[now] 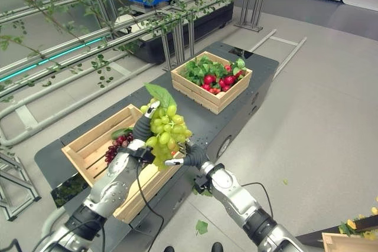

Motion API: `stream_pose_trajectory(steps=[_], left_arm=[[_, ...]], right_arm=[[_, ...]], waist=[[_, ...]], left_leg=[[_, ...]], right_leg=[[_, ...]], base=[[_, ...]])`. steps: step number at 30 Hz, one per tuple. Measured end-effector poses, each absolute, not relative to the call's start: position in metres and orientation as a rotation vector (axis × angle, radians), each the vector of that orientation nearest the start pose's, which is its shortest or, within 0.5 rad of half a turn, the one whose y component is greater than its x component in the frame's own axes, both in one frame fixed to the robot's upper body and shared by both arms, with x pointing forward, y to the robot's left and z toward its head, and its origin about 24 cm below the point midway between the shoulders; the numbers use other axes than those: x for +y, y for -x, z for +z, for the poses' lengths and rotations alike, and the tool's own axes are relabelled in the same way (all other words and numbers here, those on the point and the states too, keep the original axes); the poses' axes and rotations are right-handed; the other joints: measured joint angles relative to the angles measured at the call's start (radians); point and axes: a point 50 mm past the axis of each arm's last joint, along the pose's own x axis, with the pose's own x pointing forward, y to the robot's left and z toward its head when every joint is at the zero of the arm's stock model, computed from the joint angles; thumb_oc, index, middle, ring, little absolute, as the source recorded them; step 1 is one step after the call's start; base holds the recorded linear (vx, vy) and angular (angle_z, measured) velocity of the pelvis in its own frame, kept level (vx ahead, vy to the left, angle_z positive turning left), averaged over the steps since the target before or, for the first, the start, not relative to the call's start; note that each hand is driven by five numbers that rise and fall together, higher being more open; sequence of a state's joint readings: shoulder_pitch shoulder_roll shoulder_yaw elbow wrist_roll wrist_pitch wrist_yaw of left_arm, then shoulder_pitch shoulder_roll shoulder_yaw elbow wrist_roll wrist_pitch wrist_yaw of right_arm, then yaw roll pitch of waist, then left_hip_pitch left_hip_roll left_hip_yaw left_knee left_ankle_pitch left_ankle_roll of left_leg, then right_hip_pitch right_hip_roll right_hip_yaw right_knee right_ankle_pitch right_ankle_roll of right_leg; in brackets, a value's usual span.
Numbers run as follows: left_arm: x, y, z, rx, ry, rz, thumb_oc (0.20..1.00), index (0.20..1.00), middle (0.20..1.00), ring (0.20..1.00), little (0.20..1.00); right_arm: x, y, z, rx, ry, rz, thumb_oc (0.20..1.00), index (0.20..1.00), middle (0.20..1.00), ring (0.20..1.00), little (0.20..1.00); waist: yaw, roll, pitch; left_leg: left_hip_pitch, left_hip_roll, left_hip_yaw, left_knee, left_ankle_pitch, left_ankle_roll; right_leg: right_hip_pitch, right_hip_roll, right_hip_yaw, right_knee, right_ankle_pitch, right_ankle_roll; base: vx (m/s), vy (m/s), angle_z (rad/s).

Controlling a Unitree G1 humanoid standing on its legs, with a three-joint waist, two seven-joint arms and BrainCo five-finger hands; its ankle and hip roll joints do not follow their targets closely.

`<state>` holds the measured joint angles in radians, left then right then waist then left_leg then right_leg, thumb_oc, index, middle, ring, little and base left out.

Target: Pick up the fruits from the basket on one side to the basket on the other side

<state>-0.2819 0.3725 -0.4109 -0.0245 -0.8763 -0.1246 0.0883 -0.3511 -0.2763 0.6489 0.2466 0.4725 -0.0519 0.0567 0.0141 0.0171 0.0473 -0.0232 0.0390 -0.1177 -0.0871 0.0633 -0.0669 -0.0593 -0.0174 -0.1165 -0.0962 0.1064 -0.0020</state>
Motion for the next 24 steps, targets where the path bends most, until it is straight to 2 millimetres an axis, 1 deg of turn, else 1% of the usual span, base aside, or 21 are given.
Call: stream_pose_trajectory(steps=[5, 9, 15, 21, 23, 24], left_arm=[[0.109, -0.286, 0.109, -0.146, 0.494, -0.379, 0.200, 0.200, 0.200, 0.200, 0.200], [0.102, -0.287, 0.113, -0.153, 0.492, -0.411, 0.200, 0.200, 0.200, 0.200, 0.200], [0.097, -0.286, 0.113, -0.148, 0.487, -0.429, 0.200, 0.200, 0.200, 0.200, 0.200], [0.096, -0.286, 0.113, -0.144, 0.487, -0.430, 0.200, 0.200, 0.200, 0.200, 0.200], [0.096, -0.287, 0.114, -0.148, 0.485, -0.432, 0.200, 0.200, 0.200, 0.200, 0.200], [0.094, -0.288, 0.115, -0.150, 0.484, -0.440, 0.200, 0.200, 0.200, 0.200, 0.200]], right_arm=[[-0.044, -0.281, 0.047, 0.067, -0.020, 0.674, 1.000, 1.000, 1.000, 1.000, 1.000], [-0.039, -0.282, 0.048, 0.072, -0.042, 0.673, 1.000, 1.000, 1.000, 1.000, 1.000], [-0.033, -0.282, 0.045, 0.104, -0.059, 0.686, 1.000, 1.000, 1.000, 1.000, 1.000], [-0.024, -0.284, 0.041, 0.145, -0.117, 0.684, 1.000, 1.000, 1.000, 1.000, 1.000], [-0.023, -0.286, 0.042, 0.144, -0.118, 0.684, 1.000, 1.000, 1.000, 1.000, 1.000], [-0.022, -0.286, 0.042, 0.148, -0.125, 0.683, 1.000, 1.000, 1.000, 1.000, 1.000]], waist=[[0.002, 0.000, 0.000], [0.005, 0.000, 0.000], [0.005, 0.000, 0.000], [0.008, 0.002, 0.000], [0.014, 0.002, 0.000], [0.026, 0.002, 0.000]], left_leg=[[0.000, 0.000, -0.002, 0.000, 0.000, 0.000], [0.000, 0.000, -0.003, 0.000, 0.000, 0.000], [-0.001, -0.001, -0.005, 0.000, 0.001, -0.001], [-0.001, -0.002, -0.005, 0.000, 0.001, -0.001], [-0.001, -0.002, -0.006, 0.000, 0.001, -0.001], [-0.001, -0.003, -0.005, 0.000, 0.001, -0.001]], right_leg=[[0.001, 0.000, -0.001, 0.000, 0.000, 0.000], [0.001, 0.000, -0.002, 0.000, 0.000, 0.000], [0.001, 0.000, -0.003, 0.000, 0.000, 0.000], [0.002, 0.000, -0.004, 0.001, 0.000, 0.000], [0.002, 0.000, -0.004, 0.001, 0.000, 0.000], [0.002, -0.001, -0.004, 0.002, 0.000, 0.000]], base=[[0.00, 0.000, 0.00], [0.00, 0.000, 0.00], [0.00, 0.000, 0.00], [0.00, 0.000, 0.00], [0.00, 0.000, 0.00], [0.00, 0.000, 0.00]])
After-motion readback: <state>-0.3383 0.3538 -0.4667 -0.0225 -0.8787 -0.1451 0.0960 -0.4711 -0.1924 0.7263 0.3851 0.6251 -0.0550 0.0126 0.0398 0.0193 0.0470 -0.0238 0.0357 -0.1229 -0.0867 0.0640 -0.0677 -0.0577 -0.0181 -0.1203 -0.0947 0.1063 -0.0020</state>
